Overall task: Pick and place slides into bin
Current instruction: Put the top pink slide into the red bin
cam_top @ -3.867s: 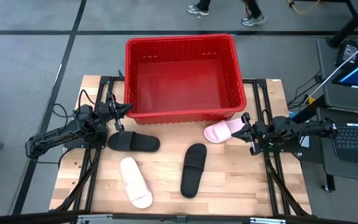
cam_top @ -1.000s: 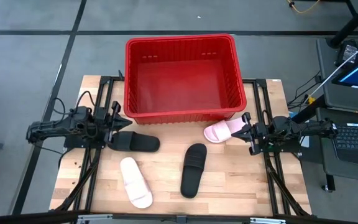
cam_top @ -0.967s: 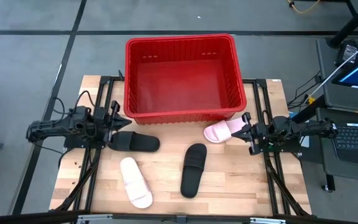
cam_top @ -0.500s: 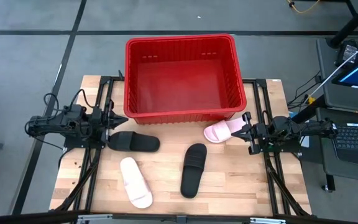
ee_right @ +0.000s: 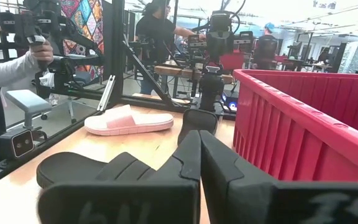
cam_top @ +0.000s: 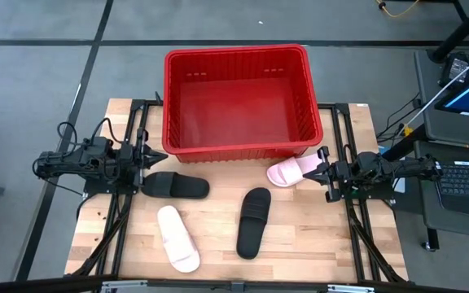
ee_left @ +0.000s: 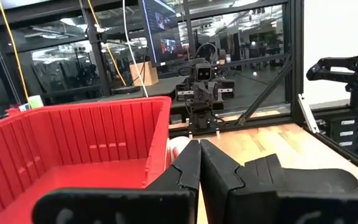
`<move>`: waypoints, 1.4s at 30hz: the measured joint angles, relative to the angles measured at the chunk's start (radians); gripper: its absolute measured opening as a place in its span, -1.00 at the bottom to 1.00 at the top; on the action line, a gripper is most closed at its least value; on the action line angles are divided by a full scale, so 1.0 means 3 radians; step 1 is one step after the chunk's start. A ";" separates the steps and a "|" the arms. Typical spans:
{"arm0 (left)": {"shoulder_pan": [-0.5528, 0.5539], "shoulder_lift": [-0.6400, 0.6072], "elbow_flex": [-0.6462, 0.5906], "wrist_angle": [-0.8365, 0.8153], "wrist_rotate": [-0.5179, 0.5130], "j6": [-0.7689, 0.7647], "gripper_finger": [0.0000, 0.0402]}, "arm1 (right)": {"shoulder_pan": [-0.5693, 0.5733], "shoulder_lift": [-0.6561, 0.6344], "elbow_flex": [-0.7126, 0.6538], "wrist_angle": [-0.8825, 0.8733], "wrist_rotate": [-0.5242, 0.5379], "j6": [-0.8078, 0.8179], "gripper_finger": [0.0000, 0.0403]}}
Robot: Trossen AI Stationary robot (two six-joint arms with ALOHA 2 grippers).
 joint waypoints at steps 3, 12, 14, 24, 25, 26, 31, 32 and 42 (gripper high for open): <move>0.0000 0.0000 0.0001 0.0000 0.0000 -0.0066 -0.98 | 0.0000 0.0001 -0.0001 0.0000 0.0001 0.0000 -0.97; 0.0000 0.0000 0.0001 -0.0047 0.0000 -0.0085 -0.97 | 0.0000 0.0000 0.0000 0.0134 0.0001 0.0010 -0.97; 0.0000 0.0000 0.0001 -0.0097 0.0003 -0.0086 -0.97 | 0.0000 0.0001 0.0000 0.0216 0.0003 0.0108 -0.97; 0.0000 0.0000 0.0001 -0.0128 0.0011 -0.0403 -0.98 | 0.0000 0.0001 0.0000 0.0338 0.0003 0.0373 -0.97; 0.0000 0.0000 0.0001 -0.0130 0.0017 -0.0395 -0.98 | 0.0000 0.0001 0.0000 0.0338 0.0004 0.0346 -0.97; 0.0000 0.0000 0.0001 -0.0134 0.0033 -0.0358 -0.99 | 0.0000 0.0001 -0.0001 0.0338 0.0004 0.0302 -0.97; 0.0000 0.0000 0.0001 -0.0169 0.0188 -0.0123 -0.99 | 0.0000 0.0001 0.0000 0.0338 0.0003 0.0316 -0.97; 0.0000 0.0000 0.0001 -0.0169 0.0189 -0.0116 -0.99 | 0.0000 0.0001 -0.0001 0.0338 0.0003 0.0362 -0.97; 0.0000 0.0005 0.0001 -0.0144 0.0076 -0.0114 -0.98 | 0.0000 0.0001 0.0000 0.0159 0.0003 0.0606 -0.97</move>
